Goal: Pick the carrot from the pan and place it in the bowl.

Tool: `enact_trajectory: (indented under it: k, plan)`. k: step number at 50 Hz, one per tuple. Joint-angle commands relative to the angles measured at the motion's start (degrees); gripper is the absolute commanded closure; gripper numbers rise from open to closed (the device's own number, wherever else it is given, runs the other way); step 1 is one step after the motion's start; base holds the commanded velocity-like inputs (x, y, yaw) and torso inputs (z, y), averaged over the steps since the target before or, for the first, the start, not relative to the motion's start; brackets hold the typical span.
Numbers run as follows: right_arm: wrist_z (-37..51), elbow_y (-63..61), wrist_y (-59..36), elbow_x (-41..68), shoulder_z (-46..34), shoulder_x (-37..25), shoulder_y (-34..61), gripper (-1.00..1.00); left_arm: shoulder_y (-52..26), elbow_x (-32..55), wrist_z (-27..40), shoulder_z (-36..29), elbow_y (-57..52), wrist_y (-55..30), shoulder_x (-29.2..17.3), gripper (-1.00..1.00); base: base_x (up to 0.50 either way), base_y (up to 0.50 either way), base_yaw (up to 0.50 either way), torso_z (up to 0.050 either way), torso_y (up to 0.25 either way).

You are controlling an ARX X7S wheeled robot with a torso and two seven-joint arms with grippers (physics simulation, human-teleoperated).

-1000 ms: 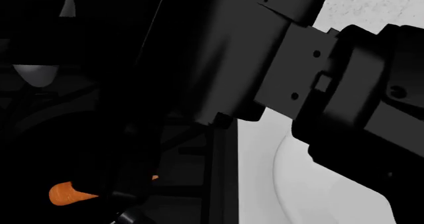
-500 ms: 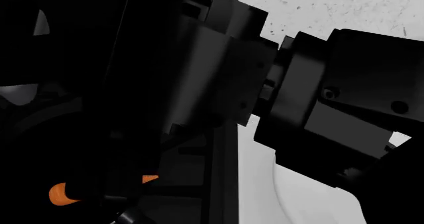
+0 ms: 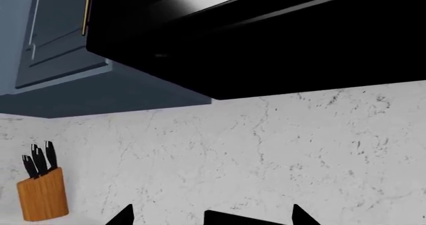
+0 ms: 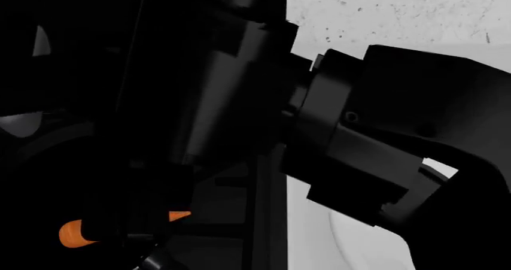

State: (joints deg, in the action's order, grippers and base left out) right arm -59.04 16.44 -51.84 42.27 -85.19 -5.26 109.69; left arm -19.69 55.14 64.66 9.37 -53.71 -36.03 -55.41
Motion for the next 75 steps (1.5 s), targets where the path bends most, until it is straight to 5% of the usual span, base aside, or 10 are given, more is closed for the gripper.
enact_trajectory:
  k: [1,75]
  plan:
    - [-0.7,1.7,1.7,-1.0,-0.8,1.3,-0.5,-1.00,0.8,0.0,0.2,0.6,0.0,0.2,-0.2,-1.00,0.00,0.00,0.00,0.000,0.000]
    - [-0.3,8.7,7.5,-2.0,-3.4,5.2,-6.0,-1.00,13.4,-4.6,-2.9,7.3,0.9,5.6,1.6,-1.00,0.00,0.00,0.00,0.000,0.000]
